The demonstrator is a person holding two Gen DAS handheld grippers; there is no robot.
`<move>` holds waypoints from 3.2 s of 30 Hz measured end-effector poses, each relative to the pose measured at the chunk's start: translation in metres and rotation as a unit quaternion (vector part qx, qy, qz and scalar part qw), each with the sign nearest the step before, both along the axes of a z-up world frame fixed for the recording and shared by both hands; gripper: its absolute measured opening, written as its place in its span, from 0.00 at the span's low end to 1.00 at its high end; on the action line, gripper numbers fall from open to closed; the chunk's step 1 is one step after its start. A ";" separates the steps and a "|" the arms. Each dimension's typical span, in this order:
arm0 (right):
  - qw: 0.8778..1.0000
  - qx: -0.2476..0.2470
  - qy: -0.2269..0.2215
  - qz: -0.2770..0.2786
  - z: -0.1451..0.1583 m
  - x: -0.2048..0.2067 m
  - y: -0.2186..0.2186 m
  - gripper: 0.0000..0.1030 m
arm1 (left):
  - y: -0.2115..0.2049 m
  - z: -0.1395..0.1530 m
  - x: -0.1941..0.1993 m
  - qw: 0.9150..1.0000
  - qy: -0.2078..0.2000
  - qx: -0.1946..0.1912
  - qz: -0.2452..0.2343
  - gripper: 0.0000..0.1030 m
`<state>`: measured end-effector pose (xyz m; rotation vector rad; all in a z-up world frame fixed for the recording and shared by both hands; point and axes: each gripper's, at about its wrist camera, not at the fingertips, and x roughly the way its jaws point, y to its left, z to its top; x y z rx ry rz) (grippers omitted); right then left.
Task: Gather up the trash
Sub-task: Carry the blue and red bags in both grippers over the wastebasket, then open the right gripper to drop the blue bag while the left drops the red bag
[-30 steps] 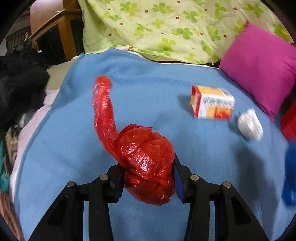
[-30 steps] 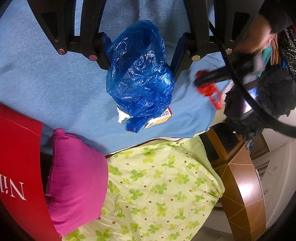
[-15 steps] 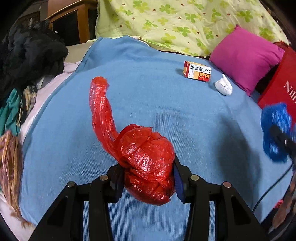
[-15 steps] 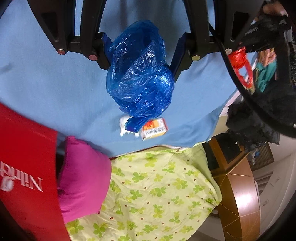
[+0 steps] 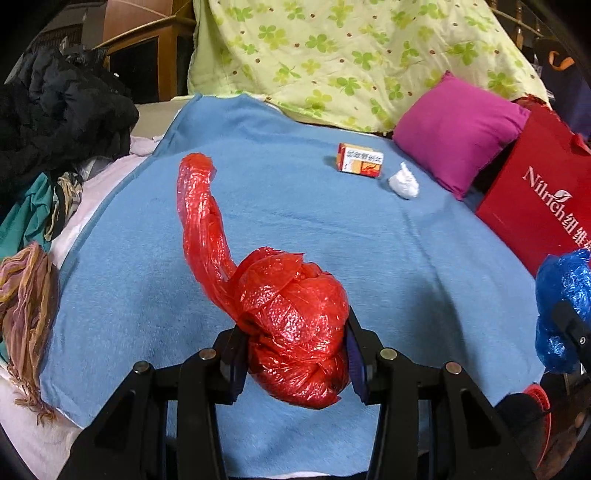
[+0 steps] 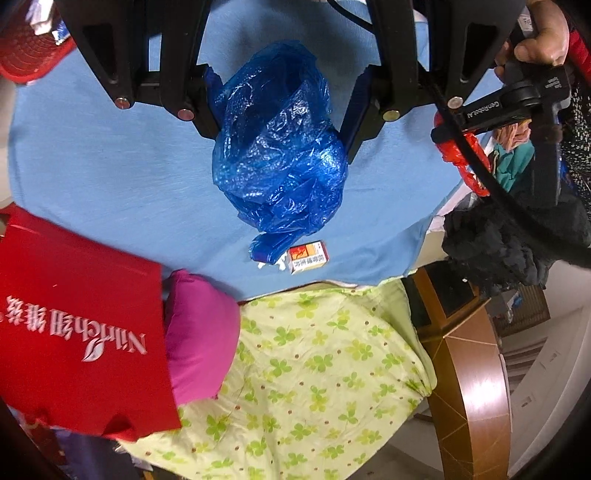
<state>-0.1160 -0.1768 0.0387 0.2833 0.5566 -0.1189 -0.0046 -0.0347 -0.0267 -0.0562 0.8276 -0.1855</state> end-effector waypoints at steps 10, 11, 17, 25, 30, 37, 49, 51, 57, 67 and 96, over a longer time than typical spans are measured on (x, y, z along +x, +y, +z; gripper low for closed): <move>1.000 -0.001 -0.007 -0.007 0.008 -0.013 -0.001 0.56 | -0.008 0.017 -0.012 1.000 -0.021 0.006 -0.006 0.45; 1.000 -0.001 -0.006 -0.006 0.007 -0.012 -0.001 0.56 | -0.007 0.017 -0.012 1.000 -0.022 0.007 -0.004 0.45; 1.000 0.009 0.007 -0.004 -0.004 -0.006 -0.005 0.56 | -0.009 0.008 -0.009 1.000 -0.014 0.011 0.000 0.45; 1.000 0.011 0.001 -0.010 -0.002 -0.011 -0.008 0.56 | -0.019 0.008 -0.008 1.000 -0.014 0.016 -0.004 0.45; 1.000 0.011 -0.004 -0.014 0.002 -0.016 -0.006 0.56 | -0.022 0.010 -0.010 1.000 -0.017 0.018 -0.008 0.45; 1.000 0.011 -0.010 -0.018 0.005 -0.023 -0.006 0.56 | -0.022 0.011 -0.011 1.000 -0.019 0.019 -0.008 0.45; 0.999 0.012 -0.021 -0.033 0.011 -0.036 -0.013 0.56 | -0.026 0.017 -0.014 0.999 -0.025 0.025 -0.020 0.45; 0.999 0.012 -0.024 -0.042 0.014 -0.041 -0.020 0.56 | -0.030 0.019 -0.014 0.999 -0.026 0.026 -0.024 0.45; 0.996 0.011 -0.026 -0.082 0.015 -0.064 -0.052 0.56 | -0.052 0.025 -0.017 0.998 -0.034 0.032 -0.052 0.45; 0.984 -0.006 -0.006 -0.179 0.011 -0.142 -0.120 0.56 | -0.107 0.034 -0.034 0.992 -0.044 0.033 -0.115 0.45; 0.934 0.011 0.155 -0.322 -0.079 -0.273 -0.208 0.78 | -0.280 0.035 -0.158 0.934 -0.035 0.027 -0.355 0.45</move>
